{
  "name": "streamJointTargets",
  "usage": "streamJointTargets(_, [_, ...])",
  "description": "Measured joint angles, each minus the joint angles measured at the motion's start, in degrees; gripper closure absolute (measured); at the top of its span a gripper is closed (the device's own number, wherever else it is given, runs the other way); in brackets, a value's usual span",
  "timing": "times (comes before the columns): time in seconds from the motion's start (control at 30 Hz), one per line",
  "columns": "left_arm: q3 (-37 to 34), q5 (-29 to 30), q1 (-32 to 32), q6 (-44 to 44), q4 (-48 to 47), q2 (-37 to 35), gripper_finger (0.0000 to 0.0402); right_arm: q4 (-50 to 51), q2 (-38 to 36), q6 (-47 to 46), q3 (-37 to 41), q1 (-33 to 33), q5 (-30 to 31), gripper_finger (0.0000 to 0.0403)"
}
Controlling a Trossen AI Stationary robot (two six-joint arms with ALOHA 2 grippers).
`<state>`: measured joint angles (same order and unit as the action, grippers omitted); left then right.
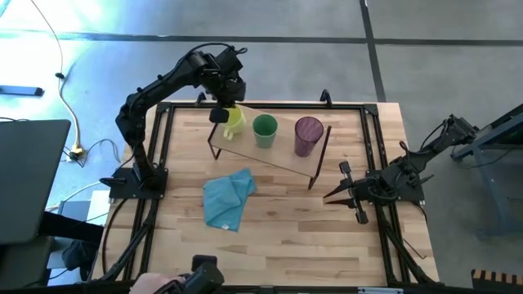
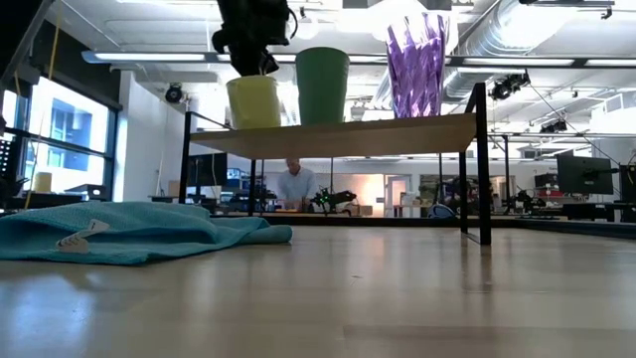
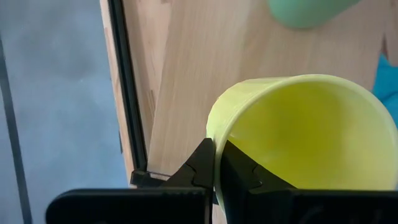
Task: Stack small to large cups/mugs on shelf
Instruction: Put the yellow mug on the shelf
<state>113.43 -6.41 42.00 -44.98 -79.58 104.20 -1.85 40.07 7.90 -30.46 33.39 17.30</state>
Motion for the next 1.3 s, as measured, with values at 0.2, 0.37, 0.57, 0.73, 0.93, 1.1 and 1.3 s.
streamJointTargets(0.2, [0.00, -1.14, 0.00, -1.18, -0.04, 0.00, 0.0401, 0.00, 0.00, 0.03, 0.00, 0.00, -0.02, 0.0336])
streamJointTargets(0.37, [0.00, -2.09, 0.00, -1.27, -0.05, 0.45, 0.0401, 0.45, 0.00, 0.03, 0.00, 0.00, -0.89, 0.0336])
streamJointTargets(0.57, [0.13, -1.88, 0.00, -1.04, -0.34, 2.56, 0.0401, 1.20, 0.02, -0.54, 0.00, 0.00, -1.30, 0.0336])
streamJointTargets(0.73, [0.24, -1.49, 0.00, -1.06, -0.04, 3.15, 0.0401, 2.40, 0.02, -1.87, 0.00, 0.00, -1.31, 0.0336])
streamJointTargets(0.93, [1.49, -1.10, 0.00, -1.03, -0.72, 3.47, 0.0401, 2.54, 0.02, -1.57, 0.00, 0.00, -1.29, 0.0336])
streamJointTargets(1.1, [3.36, -1.25, -0.50, -0.86, -0.54, 3.65, 0.0401, 2.54, 0.04, -1.56, 0.00, 0.00, -1.29, 0.0336])
streamJointTargets(1.3, [3.69, -1.12, -0.81, -0.74, -2.40, 4.39, 0.0401, 2.66, 0.04, -1.90, 0.00, 0.00, -1.30, 0.0336])
